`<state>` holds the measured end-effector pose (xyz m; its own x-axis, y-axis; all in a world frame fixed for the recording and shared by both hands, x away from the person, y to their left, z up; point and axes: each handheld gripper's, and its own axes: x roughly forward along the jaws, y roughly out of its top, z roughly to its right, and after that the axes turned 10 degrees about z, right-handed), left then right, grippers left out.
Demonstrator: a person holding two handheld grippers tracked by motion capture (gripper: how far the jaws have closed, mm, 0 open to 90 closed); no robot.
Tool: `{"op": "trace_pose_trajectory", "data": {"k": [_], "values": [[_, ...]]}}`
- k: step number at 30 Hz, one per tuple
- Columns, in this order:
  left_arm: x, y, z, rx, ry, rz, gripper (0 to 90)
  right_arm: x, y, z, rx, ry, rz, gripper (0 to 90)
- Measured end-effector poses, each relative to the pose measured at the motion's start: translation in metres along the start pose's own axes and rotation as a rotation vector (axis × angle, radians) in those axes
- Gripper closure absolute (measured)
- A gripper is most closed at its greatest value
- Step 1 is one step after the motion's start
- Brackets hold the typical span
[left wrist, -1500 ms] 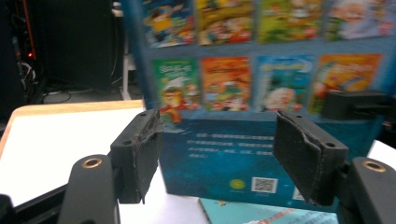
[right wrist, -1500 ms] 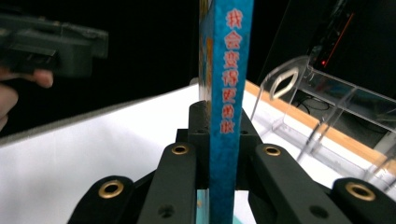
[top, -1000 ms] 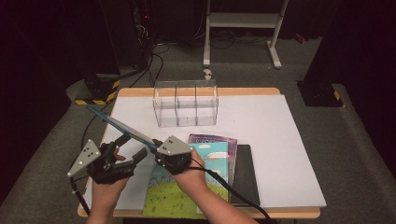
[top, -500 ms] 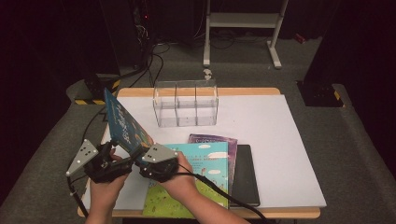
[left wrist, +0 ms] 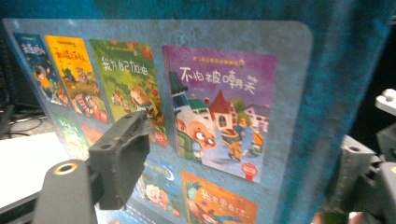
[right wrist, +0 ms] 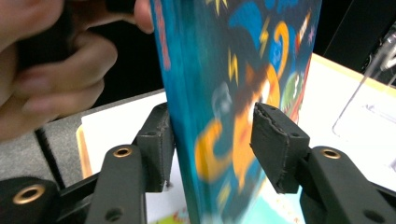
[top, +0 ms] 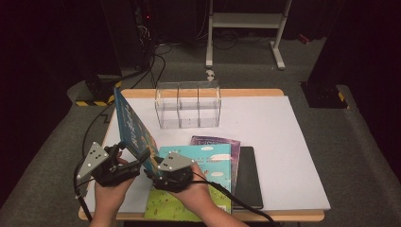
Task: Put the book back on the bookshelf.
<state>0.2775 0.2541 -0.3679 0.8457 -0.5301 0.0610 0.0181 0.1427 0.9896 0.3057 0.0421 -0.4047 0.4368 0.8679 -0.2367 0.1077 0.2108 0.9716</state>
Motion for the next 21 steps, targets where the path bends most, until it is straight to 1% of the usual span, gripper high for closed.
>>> {"op": "trace_pose_trajectory", "data": {"k": [1, 2, 4, 5, 6, 7, 8, 9, 10, 11, 12, 13, 14, 15, 16, 18, 19, 21], "values": [[-0.001, 0.000, 0.000, 0.004, 0.003, -0.002, 24.5, -0.006, -0.002, 0.001, 0.005, 0.002, 0.002, 48.1], [-0.002, 0.001, 0.000, 0.009, 0.010, -0.003, 25.3, -0.013, -0.005, 0.002, 0.006, 0.006, 0.004, 49.7], [-0.004, 0.002, -0.002, 0.015, 0.024, 0.002, 29.8, -0.027, -0.010, 0.005, 0.004, -0.023, 0.013, 49.8], [-0.004, 0.002, -0.003, 0.014, 0.032, 0.002, 32.7, -0.038, -0.013, 0.010, 0.022, -0.038, 0.022, 49.8], [-0.004, 0.001, -0.004, 0.023, 0.034, 0.000, 35.8, -0.056, -0.018, 0.022, 0.057, -0.071, 0.037, 49.7], [-0.004, 0.001, -0.004, 0.023, 0.034, 0.000, 36.1, -0.056, -0.018, 0.022, 0.057, -0.071, 0.037, 49.7], [-0.004, 0.001, -0.005, 0.025, 0.030, -0.003, 36.1, -0.063, -0.020, 0.027, 0.063, -0.088, 0.043, 49.7], [-0.004, 0.001, -0.004, 0.027, 0.031, -0.005, 36.9, -0.078, -0.024, 0.038, 0.069, -0.124, 0.051, 49.7], [-0.004, 0.002, -0.004, 0.035, 0.032, -0.011, 37.7, -0.085, -0.028, 0.044, 0.070, -0.142, 0.057, 49.7], [-0.004, 0.002, -0.003, 0.047, 0.037, -0.016, 38.9, -0.094, -0.032, 0.051, 0.079, -0.170, 0.054, 49.6], [-0.004, 0.003, -0.002, 0.053, 0.044, -0.020, 42.1, -0.112, -0.043, 0.068, 0.087, -0.225, 0.049, 49.7], [-0.004, 0.003, -0.001, 0.060, 0.046, -0.024, 42.1, -0.112, -0.043, 0.068, 0.087, -0.225, 0.049, 49.7], [-0.003, 0.004, 0.000, 0.068, 0.050, -0.030, 44.3, -0.130, -0.055, 0.084, 0.108, -0.273, 0.039, 49.8], [-0.003, 0.004, 0.000, 0.073, 0.054, -0.036, 44.3, -0.130, -0.055, 0.084, 0.108, -0.273, 0.039, 49.8], [-0.003, 0.005, 0.000, 0.079, 0.057, -0.042, 45.2, -0.139, -0.061, 0.092, 0.119, -0.295, 0.035, 49.9], [-0.003, 0.003, 0.001, 0.073, 0.051, -0.048, 47.1, -0.156, -0.072, 0.105, 0.140, -0.332, 0.035, 50.2], [-0.004, 0.002, 0.001, 0.071, 0.046, -0.054, 47.8, -0.164, -0.076, 0.109, 0.149, -0.347, 0.038, 50.3], [-0.004, 0.003, 0.002, 0.085, 0.043, -0.072, 50.3, -0.176, -0.085, 0.115, 0.164, -0.366, 0.047, 50.4]]}}
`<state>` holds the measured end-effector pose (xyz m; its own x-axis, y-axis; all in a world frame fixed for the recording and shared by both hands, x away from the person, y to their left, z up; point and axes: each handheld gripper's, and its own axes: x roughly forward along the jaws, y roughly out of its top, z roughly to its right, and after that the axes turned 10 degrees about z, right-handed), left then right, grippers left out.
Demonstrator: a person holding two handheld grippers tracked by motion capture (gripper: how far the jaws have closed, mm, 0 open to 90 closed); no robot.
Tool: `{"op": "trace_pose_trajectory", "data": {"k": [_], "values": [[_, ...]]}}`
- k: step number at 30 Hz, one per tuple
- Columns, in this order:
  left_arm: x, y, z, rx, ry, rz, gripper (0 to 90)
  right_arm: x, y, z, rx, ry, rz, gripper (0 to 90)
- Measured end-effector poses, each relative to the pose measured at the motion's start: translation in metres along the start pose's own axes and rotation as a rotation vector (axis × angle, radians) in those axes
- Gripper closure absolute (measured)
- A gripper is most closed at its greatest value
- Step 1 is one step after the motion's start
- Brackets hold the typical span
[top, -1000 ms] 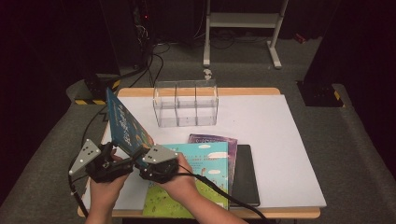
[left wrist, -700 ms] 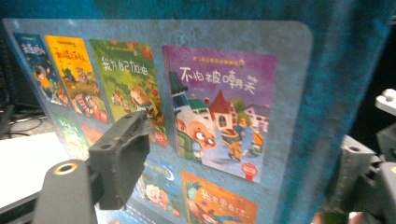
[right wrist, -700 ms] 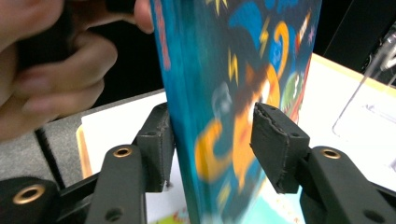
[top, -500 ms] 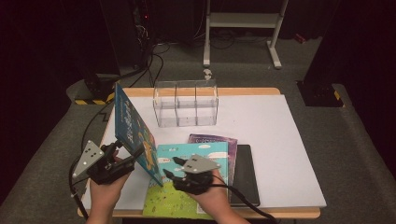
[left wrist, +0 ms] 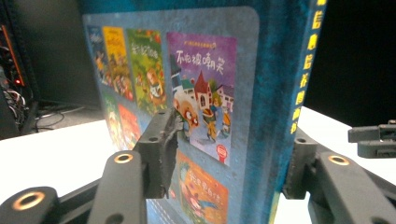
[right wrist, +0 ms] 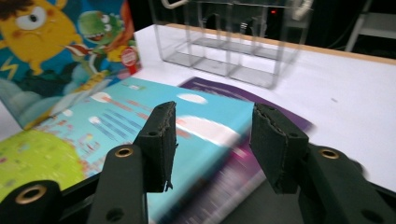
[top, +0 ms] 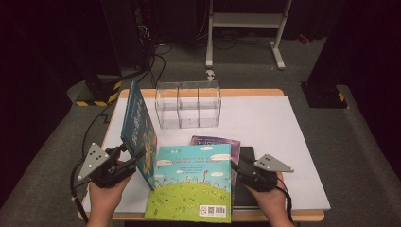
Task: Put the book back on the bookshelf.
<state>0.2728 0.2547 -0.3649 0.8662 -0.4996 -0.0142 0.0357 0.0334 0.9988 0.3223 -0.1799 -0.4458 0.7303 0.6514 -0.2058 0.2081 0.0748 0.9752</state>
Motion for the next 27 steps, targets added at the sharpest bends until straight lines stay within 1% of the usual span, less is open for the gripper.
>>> {"op": "trace_pose_trajectory", "data": {"k": [1, 2, 3, 4, 5, 6, 7, 8, 9, 10, 11, 12, 13, 15, 16, 19, 24, 25, 26, 27], "values": [[0.000, 0.002, 0.001, 0.012, 0.003, -0.016, 51.8, -0.004, -0.004, 0.004, 0.007, -0.007, 0.006, 50.6], [-0.001, 0.004, 0.005, 0.039, 0.030, -0.033, 56.7, -0.010, -0.010, 0.010, 0.030, -0.008, 0.016, 50.9], [-0.001, 0.004, 0.005, 0.039, 0.030, -0.033, 59.7, -0.011, -0.012, 0.011, 0.035, -0.004, 0.013, 50.9], [-0.003, 0.005, 0.007, 0.050, 0.062, -0.034, 59.7, -0.011, -0.012, 0.011, 0.035, -0.004, 0.013, 50.9], [-0.006, 0.005, 0.007, 0.046, 0.090, -0.036, 63.4, -0.013, -0.013, 0.012, 0.031, 0.001, 0.008, 50.9], [-0.007, 0.004, 0.005, 0.038, 0.104, -0.043, 67.2, -0.015, -0.014, 0.012, 0.027, 0.001, 0.011, 51.2], [-0.009, 0.002, 0.003, 0.021, 0.116, -0.049, 67.6, -0.017, -0.014, 0.013, 0.035, 0.004, 0.018, 51.3], [-0.010, 0.000, 0.001, 0.009, 0.126, -0.051, 70.1, -0.020, -0.014, 0.015, 0.046, 0.011, 0.027, 51.4], [-0.013, -0.002, 0.000, 0.003, 0.141, -0.045, 70.1, -0.020, -0.014, 0.015, 0.046, 0.011, 0.027, 51.4], [-0.015, -0.004, -0.002, -0.001, 0.149, -0.043, 73.1, -0.021, -0.013, 0.015, 0.050, 0.013, 0.032, 51.4], [-0.017, -0.006, -0.005, 0.000, 0.171, -0.034, 75.2, -0.023, -0.012, 0.016, 0.059, 0.016, 0.042, 51.6], [-0.017, -0.006, -0.005, 0.000, 0.171, -0.034, 76.3, -0.023, -0.012, 0.016, 0.059, 0.016, 0.042, 51.6], [-0.019, -0.006, -0.006, 0.011, 0.192, -0.028, 76.3, -0.023, -0.012, 0.017, 0.061, 0.016, 0.044, 51.6], [-0.020, -0.006, -0.008, 0.028, 0.217, -0.015, 78.6, -0.023, -0.012, 0.017, 0.067, 0.018, 0.044, 51.6], [-0.020, -0.007, -0.009, 0.029, 0.218, -0.010, 79.0, -0.022, -0.013, 0.017, 0.072, 0.019, 0.042, 51.6], [-0.018, -0.006, -0.014, 0.023, 0.189, 0.000, 78.1, -0.020, -0.014, 0.017, 0.073, 0.021, 0.037, 51.5], [-0.009, 0.000, -0.024, 0.007, 0.168, -0.011, 76.7, -0.017, -0.017, 0.016, 0.084, 0.020, 0.027, 51.4], [-0.008, 0.001, -0.025, 0.010, 0.167, -0.011, 76.9, -0.017, -0.017, 0.016, 0.085, 0.019, 0.027, 51.4], [-0.006, 0.002, -0.025, 0.032, 0.190, -0.016, 79.2, -0.017, -0.018, 0.016, 0.087, 0.020, 0.024, 51.5], [-0.005, 0.003, -0.025, 0.046, 0.202, -0.022, 81.6, -0.017, -0.018, 0.015, 0.090, 0.019, 0.022, 51.5]]}}
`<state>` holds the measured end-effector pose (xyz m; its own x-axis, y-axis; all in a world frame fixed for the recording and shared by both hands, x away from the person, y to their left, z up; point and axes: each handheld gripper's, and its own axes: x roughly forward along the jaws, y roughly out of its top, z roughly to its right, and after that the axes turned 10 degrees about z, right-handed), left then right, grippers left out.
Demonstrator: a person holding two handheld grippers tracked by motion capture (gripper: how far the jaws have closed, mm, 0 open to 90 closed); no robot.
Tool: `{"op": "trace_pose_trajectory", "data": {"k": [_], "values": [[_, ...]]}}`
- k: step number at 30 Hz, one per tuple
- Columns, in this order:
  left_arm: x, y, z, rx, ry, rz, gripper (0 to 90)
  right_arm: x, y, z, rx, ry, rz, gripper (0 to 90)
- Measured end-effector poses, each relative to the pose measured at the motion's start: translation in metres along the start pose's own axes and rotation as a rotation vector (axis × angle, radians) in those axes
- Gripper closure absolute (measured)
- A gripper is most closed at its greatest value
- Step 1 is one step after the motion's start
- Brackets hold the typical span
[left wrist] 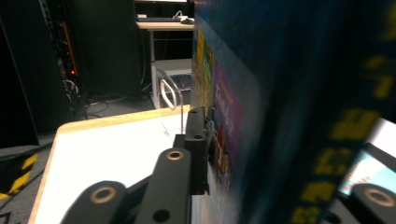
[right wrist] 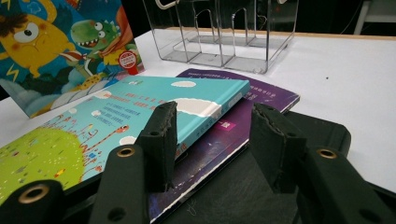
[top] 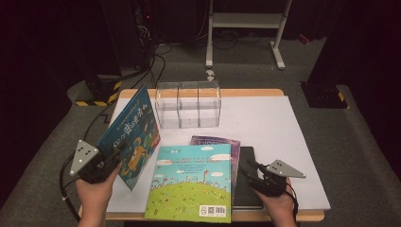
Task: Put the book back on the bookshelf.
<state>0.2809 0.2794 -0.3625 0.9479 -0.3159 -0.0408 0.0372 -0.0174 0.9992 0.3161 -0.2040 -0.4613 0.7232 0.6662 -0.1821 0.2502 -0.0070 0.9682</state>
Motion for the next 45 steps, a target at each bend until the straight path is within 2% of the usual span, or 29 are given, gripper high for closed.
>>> {"op": "trace_pose_trajectory", "data": {"k": [1, 3, 7, 10, 14, 18, 21, 25, 32, 37, 40, 45], "values": [[0.002, 0.001, -0.001, -0.004, -0.009, -0.002, 82.2, 0.000, 0.000, 0.000, 0.001, 0.000, 0.000, 51.5], [0.006, 0.005, -0.002, -0.004, 0.003, -0.007, 82.8, 0.000, -0.001, 0.000, 0.004, 0.000, -0.003, 51.9], [0.019, 0.017, -0.002, -0.001, -0.004, -0.021, 83.1, -0.001, -0.001, 0.001, 0.009, 0.003, -0.004, 52.1], [0.033, 0.030, -0.001, 0.005, -0.023, -0.028, 83.3, -0.002, -0.001, 0.002, 0.008, 0.003, -0.002, 52.2], [0.049, 0.043, 0.001, 0.001, -0.033, -0.009, 83.3, -0.004, -0.001, 0.005, 0.018, 0.004, 0.006, 52.2], [0.072, 0.050, 0.001, -0.017, -0.012, 0.013, 83.2, -0.005, -0.001, 0.006, 0.021, 0.003, 0.009, 52.3], [0.090, 0.049, 0.003, -0.009, -0.002, 0.035, 83.2, -0.005, -0.001, 0.007, 0.021, 0.005, 0.012, 52.4], [0.117, 0.047, 0.006, 0.011, 0.035, 0.043, 83.2, -0.006, 0.000, 0.009, 0.030, 0.002, 0.015, 52.4], [0.155, 0.037, 0.007, -0.017, 0.093, 0.062, 83.2, -0.009, 0.001, 0.012, 0.047, 0.002, 0.027, 52.5], [0.176, 0.029, 0.007, -0.023, 0.122, 0.075, 83.2, -0.011, 0.002, 0.014, 0.063, 0.006, 0.044, 52.4], [0.187, 0.025, 0.009, -0.010, 0.138, 0.075, 83.2, -0.012, 0.002, 0.016, 0.076, 0.009, 0.050, 52.5], [0.197, 0.019, 0.011, -0.013, 0.154, 0.070, 83.2, -0.012, 0.002, 0.017, 0.079, 0.015, 0.050, 52.5]]}}
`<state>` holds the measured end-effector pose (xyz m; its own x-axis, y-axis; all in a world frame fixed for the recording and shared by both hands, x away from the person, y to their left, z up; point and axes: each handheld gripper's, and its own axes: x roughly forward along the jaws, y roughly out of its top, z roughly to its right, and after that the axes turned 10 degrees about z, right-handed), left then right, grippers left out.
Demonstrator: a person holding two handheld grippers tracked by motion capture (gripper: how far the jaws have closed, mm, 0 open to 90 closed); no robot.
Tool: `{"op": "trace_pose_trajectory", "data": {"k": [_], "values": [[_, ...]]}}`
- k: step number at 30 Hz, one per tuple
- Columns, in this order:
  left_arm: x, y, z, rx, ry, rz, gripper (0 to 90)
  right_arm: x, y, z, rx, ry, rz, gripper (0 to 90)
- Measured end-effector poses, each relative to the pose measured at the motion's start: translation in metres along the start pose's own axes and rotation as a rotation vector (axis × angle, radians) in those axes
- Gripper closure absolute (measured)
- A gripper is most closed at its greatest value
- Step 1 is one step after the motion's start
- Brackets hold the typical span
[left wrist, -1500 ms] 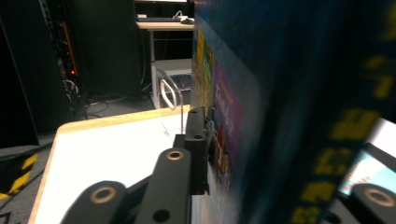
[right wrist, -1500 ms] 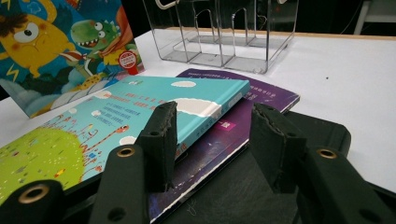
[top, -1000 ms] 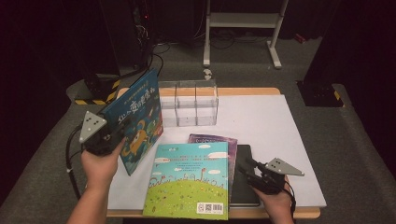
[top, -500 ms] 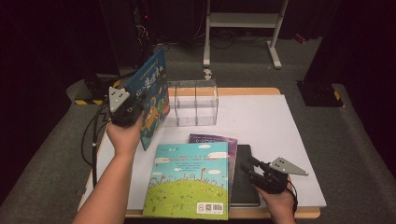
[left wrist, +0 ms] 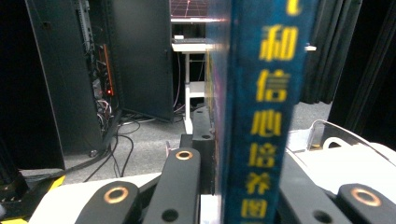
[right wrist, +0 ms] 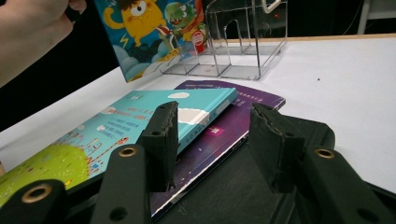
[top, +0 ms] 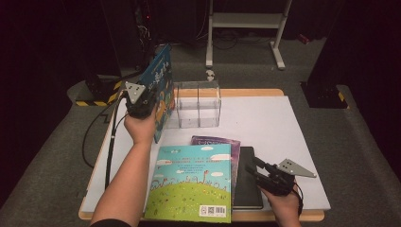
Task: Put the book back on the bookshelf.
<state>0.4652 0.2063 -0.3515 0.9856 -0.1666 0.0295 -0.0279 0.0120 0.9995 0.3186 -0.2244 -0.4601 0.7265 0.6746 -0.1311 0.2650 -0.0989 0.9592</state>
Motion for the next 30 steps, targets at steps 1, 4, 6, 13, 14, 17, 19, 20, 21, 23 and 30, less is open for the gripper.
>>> {"op": "trace_pose_trajectory", "data": {"k": [1, 4, 6, 13, 14, 17, 19, 20, 21, 23, 30], "values": [[0.001, -0.001, 0.001, 0.000, 0.004, 0.005, 83.2, 0.000, 0.000, 0.000, 0.000, 0.001, -0.001, 52.5], [0.003, -0.004, 0.002, 0.005, 0.013, 0.013, 83.2, 0.001, 0.000, 0.000, 0.002, 0.003, -0.001, 52.5], [0.003, -0.005, 0.002, 0.009, 0.017, 0.019, 83.1, 0.001, -0.001, 0.000, 0.002, 0.004, -0.002, 52.5], [-0.005, -0.011, 0.007, 0.096, 0.058, 0.027, 80.5, 0.002, -0.002, -0.001, 0.000, 0.006, -0.010, 52.6], [-0.006, -0.012, 0.008, 0.106, 0.064, 0.026, 80.0, 0.002, -0.002, -0.001, -0.002, 0.006, -0.009, 52.6], [-0.009, -0.013, 0.007, 0.126, 0.077, 0.019, 78.9, 0.003, -0.002, -0.002, -0.002, 0.008, -0.011, 52.6], [-0.010, -0.013, 0.006, 0.141, 0.086, 0.014, 78.2, 0.003, -0.002, -0.002, -0.003, 0.009, -0.011, 52.6], [-0.010, -0.013, 0.005, 0.146, 0.091, 0.012, 77.9, 0.003, -0.002, -0.002, -0.004, 0.009, -0.012, 52.6], [-0.011, -0.013, 0.004, 0.150, 0.094, 0.012, 77.5, 0.003, -0.002, -0.002, -0.005, 0.009, -0.012, 52.6], [-0.012, -0.014, 0.001, 0.151, 0.100, 0.011, 77.2, 0.003, -0.003, -0.002, -0.007, 0.009, -0.013, 52.6], [-0.010, -0.015, 0.000, 0.181, 0.105, 0.024, 77.6, 0.005, -0.004, -0.002, -0.004, 0.011, -0.023, 52.6]]}}
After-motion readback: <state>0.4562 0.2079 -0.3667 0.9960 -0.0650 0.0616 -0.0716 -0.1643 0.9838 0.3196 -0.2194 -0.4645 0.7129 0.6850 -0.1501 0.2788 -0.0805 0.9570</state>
